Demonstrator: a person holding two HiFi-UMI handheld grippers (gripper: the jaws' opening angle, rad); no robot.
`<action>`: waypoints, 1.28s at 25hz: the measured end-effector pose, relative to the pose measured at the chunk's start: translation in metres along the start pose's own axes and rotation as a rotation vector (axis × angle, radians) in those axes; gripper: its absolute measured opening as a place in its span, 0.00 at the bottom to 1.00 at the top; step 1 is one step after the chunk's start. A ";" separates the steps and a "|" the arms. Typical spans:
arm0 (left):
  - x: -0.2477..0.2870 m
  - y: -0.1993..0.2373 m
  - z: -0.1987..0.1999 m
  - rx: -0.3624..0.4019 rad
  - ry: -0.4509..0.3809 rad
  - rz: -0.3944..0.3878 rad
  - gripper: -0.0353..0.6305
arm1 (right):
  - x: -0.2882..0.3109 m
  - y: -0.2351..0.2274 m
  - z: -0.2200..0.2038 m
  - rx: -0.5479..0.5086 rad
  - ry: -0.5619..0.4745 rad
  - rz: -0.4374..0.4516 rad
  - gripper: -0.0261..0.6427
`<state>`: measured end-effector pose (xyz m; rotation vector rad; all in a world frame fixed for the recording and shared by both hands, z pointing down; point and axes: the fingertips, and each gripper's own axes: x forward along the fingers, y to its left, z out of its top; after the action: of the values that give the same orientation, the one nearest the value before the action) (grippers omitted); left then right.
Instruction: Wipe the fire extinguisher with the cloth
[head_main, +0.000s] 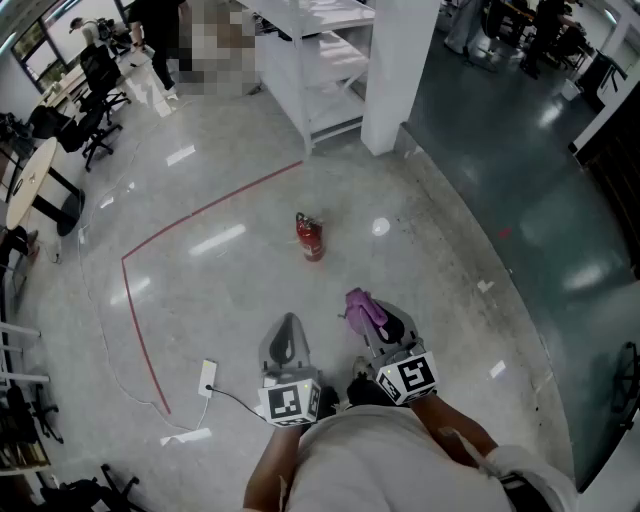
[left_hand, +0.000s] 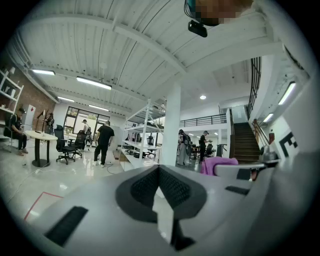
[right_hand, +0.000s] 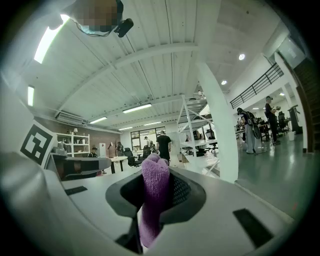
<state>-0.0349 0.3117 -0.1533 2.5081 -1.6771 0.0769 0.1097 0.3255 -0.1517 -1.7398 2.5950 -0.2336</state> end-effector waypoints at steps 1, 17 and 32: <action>0.002 0.001 0.001 -0.003 -0.001 0.004 0.06 | 0.002 -0.001 0.000 0.001 0.000 0.002 0.14; 0.025 -0.014 -0.007 -0.008 0.000 0.029 0.06 | 0.006 -0.031 0.003 0.003 -0.015 0.012 0.14; 0.117 0.038 -0.030 0.038 0.029 -0.004 0.06 | 0.110 -0.088 -0.029 -0.022 0.000 0.004 0.14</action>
<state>-0.0245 0.1944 -0.1077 2.5252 -1.6746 0.1454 0.1461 0.1953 -0.1031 -1.7412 2.6114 -0.2055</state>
